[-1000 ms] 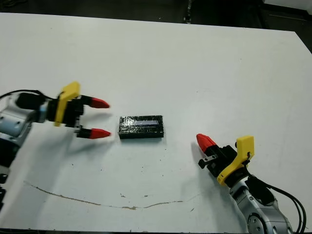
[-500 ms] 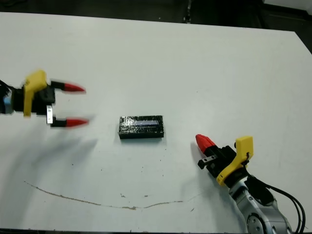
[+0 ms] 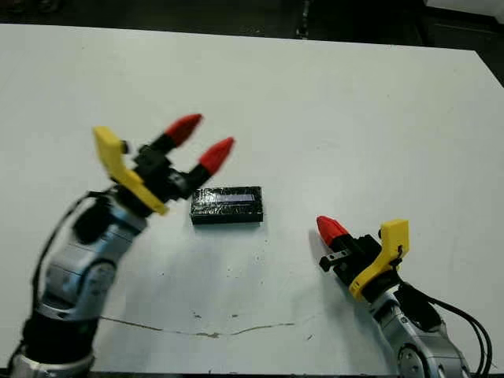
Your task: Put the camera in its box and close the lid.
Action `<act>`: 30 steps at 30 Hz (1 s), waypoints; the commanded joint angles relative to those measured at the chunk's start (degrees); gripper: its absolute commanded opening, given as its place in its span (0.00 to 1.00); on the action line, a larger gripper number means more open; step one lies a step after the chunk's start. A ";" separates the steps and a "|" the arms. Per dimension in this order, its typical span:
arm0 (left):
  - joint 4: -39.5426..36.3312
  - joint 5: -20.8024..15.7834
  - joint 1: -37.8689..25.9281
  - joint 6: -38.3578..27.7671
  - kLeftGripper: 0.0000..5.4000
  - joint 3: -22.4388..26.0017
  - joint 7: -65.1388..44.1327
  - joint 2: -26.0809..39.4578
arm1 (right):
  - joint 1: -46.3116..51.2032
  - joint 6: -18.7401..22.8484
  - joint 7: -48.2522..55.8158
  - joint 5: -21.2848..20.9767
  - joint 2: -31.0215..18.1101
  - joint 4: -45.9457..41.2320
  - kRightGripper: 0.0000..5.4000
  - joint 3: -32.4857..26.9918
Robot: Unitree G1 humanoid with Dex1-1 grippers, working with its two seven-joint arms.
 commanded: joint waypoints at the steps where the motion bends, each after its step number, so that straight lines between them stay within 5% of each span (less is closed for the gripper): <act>1: -0.50 1.88 0.23 4.56 0.51 -2.54 1.25 1.32 | 0.69 0.09 -0.46 -0.35 -0.28 -0.02 0.00 -0.03; 19: -1.35 1.44 -3.71 31.72 0.00 -5.24 9.43 -0.80 | 0.89 -0.17 -0.79 -1.39 -0.52 -1.08 0.00 0.32; 30: 2.65 1.67 -2.94 37.22 0.00 -6.10 10.11 -0.41 | 0.87 0.03 -0.51 -1.11 -0.73 -1.24 0.00 0.44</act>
